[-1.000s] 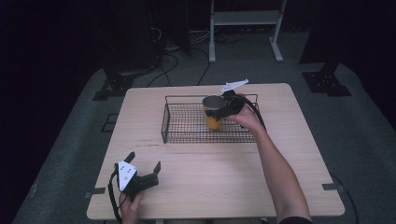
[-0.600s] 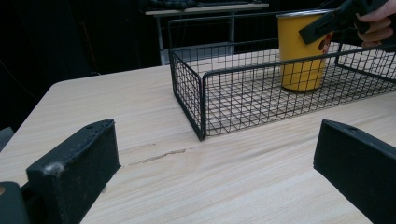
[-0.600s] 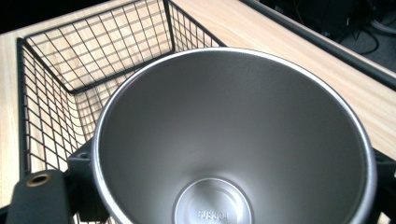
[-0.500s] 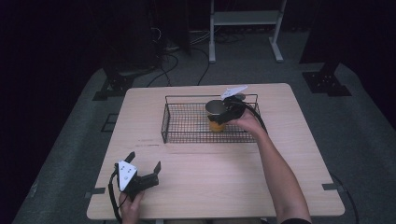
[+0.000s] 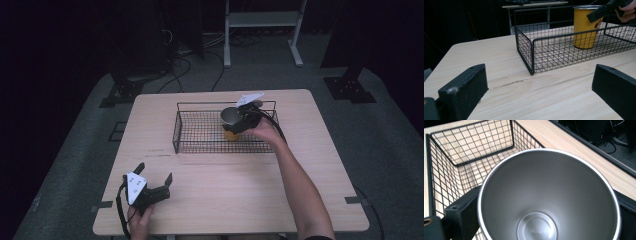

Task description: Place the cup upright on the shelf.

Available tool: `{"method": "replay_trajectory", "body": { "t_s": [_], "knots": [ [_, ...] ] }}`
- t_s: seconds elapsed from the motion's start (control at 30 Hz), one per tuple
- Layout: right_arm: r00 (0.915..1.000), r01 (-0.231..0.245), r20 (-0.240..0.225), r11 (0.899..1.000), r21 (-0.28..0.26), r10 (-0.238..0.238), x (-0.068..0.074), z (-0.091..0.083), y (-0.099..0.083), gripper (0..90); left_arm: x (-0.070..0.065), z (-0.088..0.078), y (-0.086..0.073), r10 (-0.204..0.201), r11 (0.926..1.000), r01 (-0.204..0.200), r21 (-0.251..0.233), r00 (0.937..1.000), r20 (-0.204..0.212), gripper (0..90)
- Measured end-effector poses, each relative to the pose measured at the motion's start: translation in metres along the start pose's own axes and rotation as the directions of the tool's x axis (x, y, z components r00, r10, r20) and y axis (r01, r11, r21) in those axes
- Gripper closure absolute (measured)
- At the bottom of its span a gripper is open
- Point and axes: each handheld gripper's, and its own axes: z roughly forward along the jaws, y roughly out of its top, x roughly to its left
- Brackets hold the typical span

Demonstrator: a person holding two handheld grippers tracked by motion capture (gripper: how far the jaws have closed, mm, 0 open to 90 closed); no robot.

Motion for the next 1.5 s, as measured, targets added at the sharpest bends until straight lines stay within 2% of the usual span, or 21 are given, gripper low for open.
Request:
{"method": "replay_trajectory", "body": {
  "t_s": [0.87, 1.13, 1.5],
  "knots": [
    [0.9996, -0.03, 0.001, 0.997, -0.07, 0.03, 0.0, -0.012, 0.006, 0.0, 0.0, 0.001, 0.0, -0.002, 1.0, 0.002, 0.003, 1.0, 0.002, 0.0],
    [0.9986, -0.051, -0.016, 0.991, -0.126, 0.05, -0.002, -0.023, 0.011, 0.0, 0.001, 0.001, 0.0, -0.008, 1.0, 0.008, 0.004, 1.0, 0.0, 0.0],
    [0.9988, -0.047, -0.021, 0.987, -0.151, 0.044, -0.001, -0.037, 0.014, 0.0, 0.0, 0.001, 0.0, -0.002, 1.0, 0.002, 0.006, 1.0, 0.002, 0.0]
  ]
}}
